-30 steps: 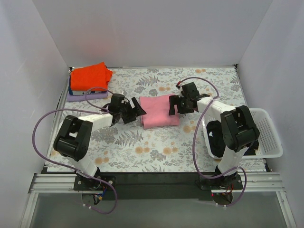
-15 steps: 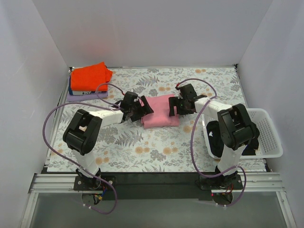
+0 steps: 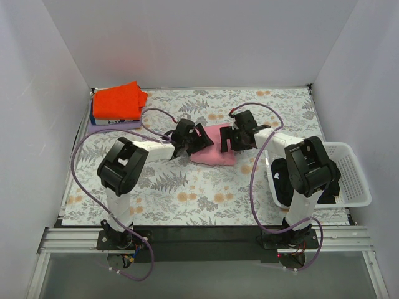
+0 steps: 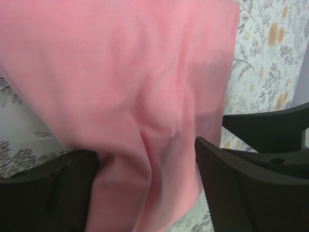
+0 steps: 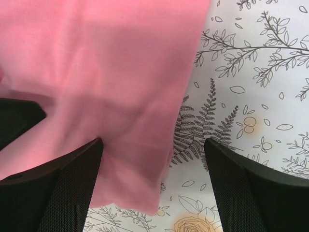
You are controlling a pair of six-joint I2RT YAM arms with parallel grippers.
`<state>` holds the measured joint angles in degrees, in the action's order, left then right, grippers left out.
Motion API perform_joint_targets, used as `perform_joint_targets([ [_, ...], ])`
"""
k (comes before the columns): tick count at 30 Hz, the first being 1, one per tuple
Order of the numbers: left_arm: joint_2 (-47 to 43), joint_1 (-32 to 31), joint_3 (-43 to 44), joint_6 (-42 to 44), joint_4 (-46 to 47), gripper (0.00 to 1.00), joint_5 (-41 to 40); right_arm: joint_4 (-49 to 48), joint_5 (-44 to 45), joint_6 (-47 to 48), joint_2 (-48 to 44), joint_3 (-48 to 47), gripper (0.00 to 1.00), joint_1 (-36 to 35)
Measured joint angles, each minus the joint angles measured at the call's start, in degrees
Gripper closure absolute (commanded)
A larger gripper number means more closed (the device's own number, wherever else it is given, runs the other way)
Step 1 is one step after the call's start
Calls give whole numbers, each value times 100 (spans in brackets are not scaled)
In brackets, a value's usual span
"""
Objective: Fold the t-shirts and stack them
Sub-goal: Neatly place the folded tshirt to the corner
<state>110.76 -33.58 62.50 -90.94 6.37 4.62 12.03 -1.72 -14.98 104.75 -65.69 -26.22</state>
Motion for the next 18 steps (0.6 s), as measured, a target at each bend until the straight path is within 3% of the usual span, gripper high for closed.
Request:
perform_joint_targets([
  [6,258,-133,87,-127,118,74,-127,-66,-13,-13,0,90,9,-22],
  [7,282,-140,90,-136,116,89,-140,-70,-11,-11,0,92,9,-22],
  [9,319,-146,85,-133,111,100,-184,-92,-15,-15,-2,101,9,-22],
  [18,304,-216,374,654,-308,100,-507,-133,-61,-2,-483,446,2,-22],
])
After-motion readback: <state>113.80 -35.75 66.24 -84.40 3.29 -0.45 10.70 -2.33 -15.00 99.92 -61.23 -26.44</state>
